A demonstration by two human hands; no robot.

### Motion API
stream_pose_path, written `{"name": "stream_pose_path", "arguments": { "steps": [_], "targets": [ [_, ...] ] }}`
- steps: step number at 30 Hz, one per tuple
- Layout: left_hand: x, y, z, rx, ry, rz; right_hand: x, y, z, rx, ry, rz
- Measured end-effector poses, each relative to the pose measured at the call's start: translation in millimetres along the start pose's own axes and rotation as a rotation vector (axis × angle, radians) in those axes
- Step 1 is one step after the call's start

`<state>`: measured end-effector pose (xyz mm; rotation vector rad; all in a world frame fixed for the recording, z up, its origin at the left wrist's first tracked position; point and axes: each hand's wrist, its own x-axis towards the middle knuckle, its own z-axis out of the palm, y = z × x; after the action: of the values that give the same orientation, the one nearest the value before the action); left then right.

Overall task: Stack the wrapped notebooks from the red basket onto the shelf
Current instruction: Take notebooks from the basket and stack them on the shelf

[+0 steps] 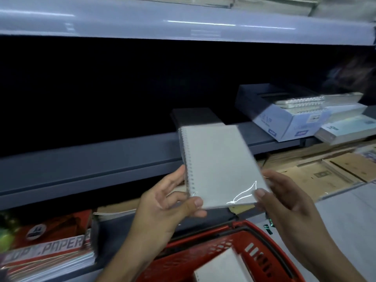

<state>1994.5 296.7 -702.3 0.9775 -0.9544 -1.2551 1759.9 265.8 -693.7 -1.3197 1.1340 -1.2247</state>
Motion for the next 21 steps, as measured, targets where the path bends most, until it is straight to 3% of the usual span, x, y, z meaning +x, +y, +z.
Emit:
{"name": "stream_pose_path", "arguments": {
  "steps": [10, 18, 21],
  "targets": [
    [106.5, 19.1, 6.5, 0.229, 0.228, 0.027, 130.6, 0.7, 14.5, -0.194, -0.022, -0.127],
    [150.2, 4.8, 10.1, 0.514, 0.314, 0.112, 193.5, 14.2, 18.8, -0.559, 0.021, -0.056],
    [143.8, 0.8, 7.1, 0.553, 0.297, 0.124, 183.3, 18.0, 8.5, -0.451, -0.056, 0.017]
  ]
}}
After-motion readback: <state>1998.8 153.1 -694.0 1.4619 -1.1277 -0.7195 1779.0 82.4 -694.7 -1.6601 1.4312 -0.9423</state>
